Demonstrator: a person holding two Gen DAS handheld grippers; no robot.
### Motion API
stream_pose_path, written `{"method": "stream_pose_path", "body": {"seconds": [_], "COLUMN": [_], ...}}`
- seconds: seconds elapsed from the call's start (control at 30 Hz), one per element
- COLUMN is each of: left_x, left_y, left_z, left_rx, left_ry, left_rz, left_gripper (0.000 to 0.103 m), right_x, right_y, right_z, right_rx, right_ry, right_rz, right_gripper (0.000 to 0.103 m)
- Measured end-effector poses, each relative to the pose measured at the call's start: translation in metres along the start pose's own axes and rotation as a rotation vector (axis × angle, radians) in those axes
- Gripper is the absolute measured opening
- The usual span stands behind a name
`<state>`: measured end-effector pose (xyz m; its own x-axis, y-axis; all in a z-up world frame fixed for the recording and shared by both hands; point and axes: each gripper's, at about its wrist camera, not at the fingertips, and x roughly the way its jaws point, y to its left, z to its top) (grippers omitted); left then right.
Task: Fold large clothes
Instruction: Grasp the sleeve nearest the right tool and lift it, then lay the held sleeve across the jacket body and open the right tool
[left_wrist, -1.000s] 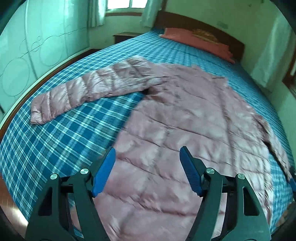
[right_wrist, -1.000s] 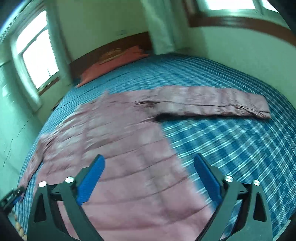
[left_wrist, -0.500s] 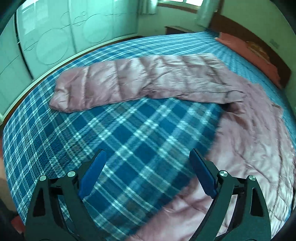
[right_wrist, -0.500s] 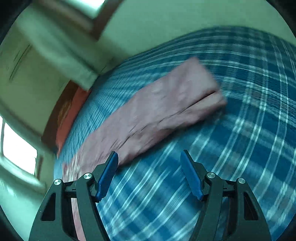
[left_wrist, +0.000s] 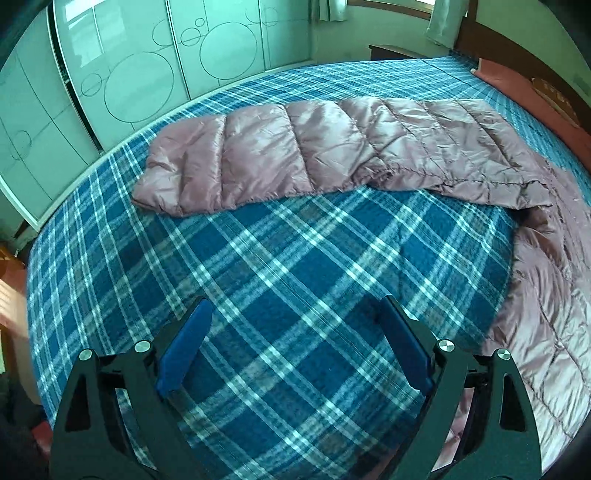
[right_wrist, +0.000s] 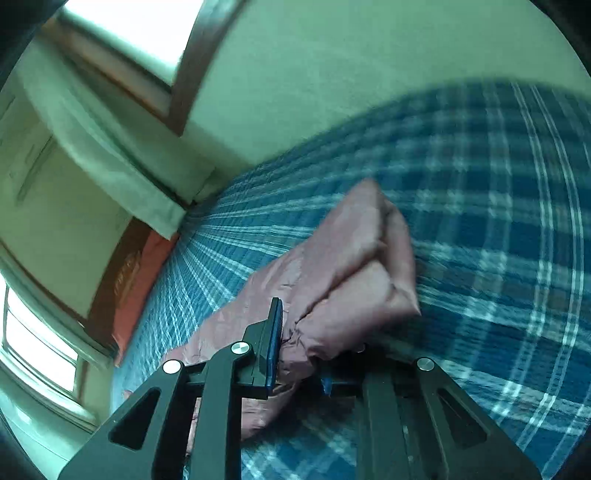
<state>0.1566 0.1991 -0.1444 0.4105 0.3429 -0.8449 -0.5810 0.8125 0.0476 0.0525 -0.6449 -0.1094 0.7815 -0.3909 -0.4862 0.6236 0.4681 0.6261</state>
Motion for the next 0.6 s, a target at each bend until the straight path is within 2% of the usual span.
{"method": "stream_pose_path", "body": {"seconds": [0.13,0.3,0.47,0.6], "left_x": [0.001,0.003,0.005,0.007], "left_y": [0.001,-0.004,-0.002,0.001], "left_z": [0.005,0.001,-0.002,-0.002], "left_rx": [0.022,0.018,0.010,0.008], "left_ry": [-0.018,-0.033,-0.044,-0.050], "left_rz": [0.015,0.022,0.015,0.013], "left_gripper": [0.092,0.096,0.097,0.098], "right_x": [-0.013,-0.012,0.000,0.004], "right_y": [0.075,0.191,0.291,0.342], "right_z": [-0.013,-0.066,-0.148,-0.220], "right_rx": [-0.189,-0.402,-0.585,-0.684], "right_ry": [-0.025,0.040,0.128,0.216], "right_rz": [0.074,0.207,0.325,0.396], "right_gripper": [0.015,0.015,0.015,0.015]}}
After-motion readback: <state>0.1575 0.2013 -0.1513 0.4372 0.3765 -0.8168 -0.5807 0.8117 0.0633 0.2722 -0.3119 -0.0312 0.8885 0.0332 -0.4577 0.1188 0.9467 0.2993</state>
